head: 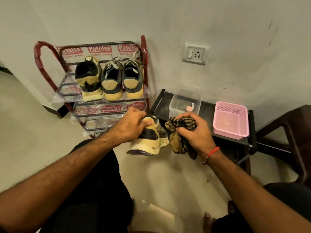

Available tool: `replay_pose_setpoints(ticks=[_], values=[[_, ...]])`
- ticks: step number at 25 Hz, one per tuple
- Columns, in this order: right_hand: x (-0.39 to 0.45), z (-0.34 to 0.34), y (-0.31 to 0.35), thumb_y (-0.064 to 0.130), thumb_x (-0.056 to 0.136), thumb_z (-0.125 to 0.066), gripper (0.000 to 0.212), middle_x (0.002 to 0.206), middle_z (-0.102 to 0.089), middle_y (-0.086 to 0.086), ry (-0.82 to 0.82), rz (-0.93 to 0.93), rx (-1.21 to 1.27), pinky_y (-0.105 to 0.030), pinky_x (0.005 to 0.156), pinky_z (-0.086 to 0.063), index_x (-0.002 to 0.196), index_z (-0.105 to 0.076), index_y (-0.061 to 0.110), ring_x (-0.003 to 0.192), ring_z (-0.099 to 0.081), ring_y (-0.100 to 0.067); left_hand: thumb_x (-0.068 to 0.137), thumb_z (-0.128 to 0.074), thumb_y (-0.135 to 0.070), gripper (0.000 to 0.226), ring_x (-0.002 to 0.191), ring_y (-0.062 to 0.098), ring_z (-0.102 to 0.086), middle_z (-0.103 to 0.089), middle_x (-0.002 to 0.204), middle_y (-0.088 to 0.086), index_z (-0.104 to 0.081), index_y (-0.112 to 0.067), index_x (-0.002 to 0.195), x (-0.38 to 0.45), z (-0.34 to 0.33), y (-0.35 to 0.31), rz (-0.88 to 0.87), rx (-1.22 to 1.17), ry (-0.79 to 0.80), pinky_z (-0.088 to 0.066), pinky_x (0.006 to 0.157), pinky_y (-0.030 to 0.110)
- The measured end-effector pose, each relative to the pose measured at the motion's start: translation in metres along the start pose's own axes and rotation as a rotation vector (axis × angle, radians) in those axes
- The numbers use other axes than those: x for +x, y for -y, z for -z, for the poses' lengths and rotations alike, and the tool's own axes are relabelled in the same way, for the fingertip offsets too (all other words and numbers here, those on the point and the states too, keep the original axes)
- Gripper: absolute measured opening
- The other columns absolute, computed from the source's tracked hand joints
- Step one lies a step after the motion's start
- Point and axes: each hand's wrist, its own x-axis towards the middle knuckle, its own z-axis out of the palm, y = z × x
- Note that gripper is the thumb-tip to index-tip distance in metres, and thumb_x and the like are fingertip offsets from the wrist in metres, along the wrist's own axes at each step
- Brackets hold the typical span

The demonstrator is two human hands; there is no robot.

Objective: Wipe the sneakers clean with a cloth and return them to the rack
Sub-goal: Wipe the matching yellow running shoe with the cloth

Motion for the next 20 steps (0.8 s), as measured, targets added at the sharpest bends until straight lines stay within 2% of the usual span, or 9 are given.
replay_pose_setpoints(ticks=[3,5,7,8,10,13,15,18,20], values=[[-0.007,-0.018,0.004,-0.011,0.080,-0.070,0.033,0.097,-0.073,-0.001,0.052,-0.050,0.080,-0.021,0.075,-0.056,0.098,-0.070,0.016,0.089,-0.071,-0.009,0.104,-0.055,-0.027,0.009,0.108,0.019,-0.055,-0.056,0.117,0.002,-0.059,-0.023,0.111,-0.018,0.010,0.014,0.078,-0.080,-0.135,-0.043,0.083,0.032],[-0.010,-0.029,0.010,-0.010,0.081,-0.070,0.033,0.096,-0.074,0.000,0.077,-0.077,0.130,-0.024,0.076,-0.058,0.100,-0.070,0.017,0.089,-0.071,-0.009,0.105,-0.053,-0.025,0.011,0.102,0.015,-0.059,-0.062,0.110,-0.003,-0.059,-0.026,0.114,-0.026,0.015,0.018,0.138,-0.282,-0.258,-0.045,0.076,0.030],[-0.011,-0.040,0.013,-0.009,0.082,-0.071,0.033,0.097,-0.074,-0.002,0.073,-0.101,0.189,-0.029,0.080,-0.060,0.100,-0.070,0.019,0.092,-0.072,-0.015,0.099,-0.062,-0.038,0.015,0.101,0.014,-0.065,-0.068,0.111,-0.006,-0.056,-0.033,0.112,-0.033,0.020,0.021,0.198,-0.537,-0.352,-0.054,0.083,0.036],[-0.010,-0.046,0.013,-0.008,0.082,-0.071,0.033,0.098,-0.075,-0.005,0.059,-0.116,0.225,-0.033,0.082,-0.061,0.099,-0.071,0.020,0.094,-0.072,-0.019,0.093,-0.070,-0.044,0.025,0.102,0.014,-0.066,-0.069,0.112,-0.006,-0.055,-0.036,0.111,-0.036,0.023,0.024,0.186,-0.596,-0.390,-0.057,0.087,0.040],[-0.008,-0.060,0.014,-0.007,0.081,-0.073,0.033,0.101,-0.075,-0.010,0.024,-0.170,0.317,-0.043,0.087,-0.060,0.099,-0.072,0.020,0.099,-0.071,-0.027,0.081,-0.083,-0.042,0.041,0.104,0.016,-0.066,-0.067,0.114,-0.004,-0.054,-0.037,0.111,-0.042,0.027,0.032,0.122,-0.558,-0.453,-0.058,0.090,0.044],[-0.003,-0.078,0.019,-0.007,0.081,-0.073,0.034,0.107,-0.074,-0.017,-0.018,-0.299,0.537,-0.051,0.089,-0.058,0.107,-0.071,0.016,0.104,-0.070,-0.036,0.084,-0.082,-0.030,0.043,0.111,0.019,-0.060,-0.059,0.120,0.000,-0.058,-0.027,0.120,-0.059,0.037,0.050,0.031,-0.356,-0.607,-0.055,0.095,0.047],[0.005,-0.086,0.021,-0.007,0.082,-0.071,0.040,0.115,-0.071,-0.022,-0.019,-0.398,0.758,-0.056,0.091,-0.056,0.117,-0.068,0.012,0.105,-0.069,-0.040,0.087,-0.080,-0.024,0.042,0.114,0.020,-0.058,-0.057,0.122,-0.001,-0.059,-0.024,0.123,-0.072,0.049,0.065,-0.059,-0.351,-0.702,-0.055,0.096,0.049],[0.022,-0.095,0.022,-0.005,0.082,-0.068,0.056,0.128,-0.064,-0.026,0.033,-0.462,1.093,-0.069,0.099,-0.045,0.135,-0.057,0.010,0.117,-0.062,-0.045,0.087,-0.079,-0.015,0.038,0.115,0.016,-0.059,-0.055,0.126,-0.003,-0.059,-0.018,0.120,-0.090,0.070,0.084,-0.182,-0.330,-0.854,-0.057,0.094,0.039],[0.033,-0.104,0.025,-0.004,0.082,-0.065,0.062,0.135,-0.060,-0.025,0.050,-0.452,1.194,-0.064,0.105,-0.043,0.141,-0.052,0.009,0.125,-0.058,-0.042,0.087,-0.077,-0.010,0.034,0.115,0.012,-0.059,-0.053,0.128,0.002,-0.057,-0.015,0.115,-0.095,0.085,0.093,-0.230,-0.289,-0.954,-0.058,0.091,0.029]])
